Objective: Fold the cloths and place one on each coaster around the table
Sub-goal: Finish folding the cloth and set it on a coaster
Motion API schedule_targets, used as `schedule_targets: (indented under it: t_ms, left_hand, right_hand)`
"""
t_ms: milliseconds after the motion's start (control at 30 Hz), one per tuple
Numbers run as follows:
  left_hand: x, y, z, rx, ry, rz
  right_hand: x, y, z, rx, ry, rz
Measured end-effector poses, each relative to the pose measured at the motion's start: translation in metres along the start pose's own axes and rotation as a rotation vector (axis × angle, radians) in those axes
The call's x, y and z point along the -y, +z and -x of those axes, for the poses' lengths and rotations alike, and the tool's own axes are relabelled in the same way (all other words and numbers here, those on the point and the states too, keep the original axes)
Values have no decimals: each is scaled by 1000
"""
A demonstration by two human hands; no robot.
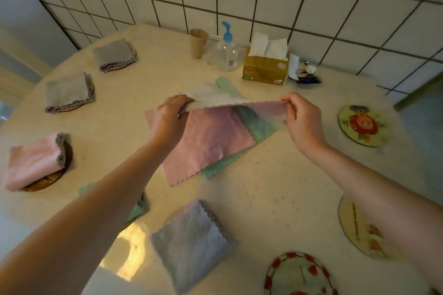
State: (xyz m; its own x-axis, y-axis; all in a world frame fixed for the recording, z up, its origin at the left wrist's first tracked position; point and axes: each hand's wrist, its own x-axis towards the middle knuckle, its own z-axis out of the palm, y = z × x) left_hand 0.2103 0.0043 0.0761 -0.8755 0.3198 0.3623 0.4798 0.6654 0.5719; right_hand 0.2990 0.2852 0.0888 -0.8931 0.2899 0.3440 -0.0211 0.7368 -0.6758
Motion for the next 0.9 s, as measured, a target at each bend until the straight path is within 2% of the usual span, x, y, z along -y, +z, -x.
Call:
schedule_targets:
  t_ms: [100,233,433,533,667,800,900]
  left_hand:
    - [-42,7,38,-20,22,-15]
    - [-93,39,118,33,-63,8]
    - [-147,83,274,390,-56,-61]
    - [-163,91,322,530,-145,-61]
    - [-172,90,352,579,-157,-85]
    - [-175,85,351,572,-156,-89]
    - [-179,82,331,498,-353,19]
  right_hand:
    - [-12,-46,31,-14,-104,-27]
    - [-48,-104,102,121,-218,31]
    - [-121,-156,239,489,-159,220]
    - [-144,-167,286,683,-90,230]
    - [-156,-176,314,694,-213,254]
    - [-156,-179,307,783,-120,206]
    - [-150,-171,284,770,-63,150]
